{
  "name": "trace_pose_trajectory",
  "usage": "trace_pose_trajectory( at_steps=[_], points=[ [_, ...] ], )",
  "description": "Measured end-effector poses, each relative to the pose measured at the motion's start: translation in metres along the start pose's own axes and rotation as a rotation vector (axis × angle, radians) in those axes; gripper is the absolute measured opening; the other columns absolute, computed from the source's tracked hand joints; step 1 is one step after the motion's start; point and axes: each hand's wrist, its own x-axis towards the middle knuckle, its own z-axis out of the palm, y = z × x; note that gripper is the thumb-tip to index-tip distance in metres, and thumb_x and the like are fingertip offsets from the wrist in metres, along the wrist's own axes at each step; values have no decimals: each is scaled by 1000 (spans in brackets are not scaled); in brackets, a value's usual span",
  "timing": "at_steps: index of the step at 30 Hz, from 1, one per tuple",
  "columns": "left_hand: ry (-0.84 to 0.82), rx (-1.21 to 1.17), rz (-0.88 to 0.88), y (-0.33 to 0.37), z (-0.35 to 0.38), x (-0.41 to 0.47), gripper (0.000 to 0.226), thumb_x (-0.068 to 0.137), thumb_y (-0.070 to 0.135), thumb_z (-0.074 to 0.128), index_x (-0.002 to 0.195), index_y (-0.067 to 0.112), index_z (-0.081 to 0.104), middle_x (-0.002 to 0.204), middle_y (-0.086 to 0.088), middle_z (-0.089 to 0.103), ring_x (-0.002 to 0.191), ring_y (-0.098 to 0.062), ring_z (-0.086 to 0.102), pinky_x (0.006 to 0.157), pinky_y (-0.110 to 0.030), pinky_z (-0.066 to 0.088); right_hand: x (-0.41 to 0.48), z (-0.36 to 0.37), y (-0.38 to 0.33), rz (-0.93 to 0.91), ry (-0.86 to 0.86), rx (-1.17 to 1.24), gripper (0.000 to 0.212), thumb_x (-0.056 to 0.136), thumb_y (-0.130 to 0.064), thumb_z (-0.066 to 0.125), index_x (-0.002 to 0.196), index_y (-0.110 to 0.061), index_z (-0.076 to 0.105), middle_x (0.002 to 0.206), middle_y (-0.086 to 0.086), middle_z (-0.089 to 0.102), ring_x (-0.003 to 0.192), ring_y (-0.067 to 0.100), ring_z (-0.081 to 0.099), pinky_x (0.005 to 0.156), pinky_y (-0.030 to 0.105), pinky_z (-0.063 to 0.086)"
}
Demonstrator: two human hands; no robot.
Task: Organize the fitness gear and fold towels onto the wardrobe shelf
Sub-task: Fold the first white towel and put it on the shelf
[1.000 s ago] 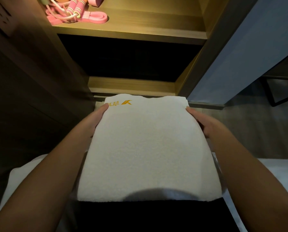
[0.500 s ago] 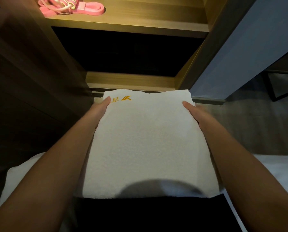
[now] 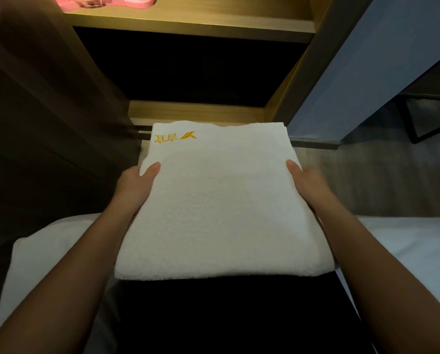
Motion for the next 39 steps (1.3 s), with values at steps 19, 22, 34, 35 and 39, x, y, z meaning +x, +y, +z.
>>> trace_pose_trajectory(
  at_steps=[19,22,34,35,39],
  points=[
    [126,354,412,-33,-26,-106,40,96,35,52,132,18,47,133,-4,50,103,-14,52,79,-30,43,-88,-19,34,-352,96,-232,53,97,-40,50,143,-17,37,139,7,47,117,22,50,91,35,40],
    [-26,437,848,-32,-31,-134,50,94,39,51,138,16,50,148,-1,44,133,-17,42,106,-38,36,-115,-19,38,-691,84,-409,55,95,-38,52,145,-20,40,153,1,34,138,19,34,108,34,28],
    [-390,1197,1038,-30,-34,-135,102,88,56,54,142,36,-31,153,6,-39,142,-11,-32,119,-29,-7,-132,-19,49,-1017,-223,-1065,100,82,-72,44,151,-33,-18,155,-7,-34,140,12,-36,113,33,-19],
    [-395,1211,1035,-30,-35,-135,109,86,51,60,141,36,-33,152,6,-40,142,-12,-33,118,-29,-8,-132,-20,48,-1004,-231,-1088,105,82,-67,53,150,-34,-19,154,-8,-36,138,12,-37,111,32,-20],
    [-266,1042,1077,-37,-29,-146,106,83,40,72,153,29,-6,159,3,-19,148,-16,-11,115,-29,4,-143,-18,49,-1017,-126,-1025,105,79,-46,73,155,-30,2,161,-3,-12,148,19,-10,118,39,1]
  ],
)
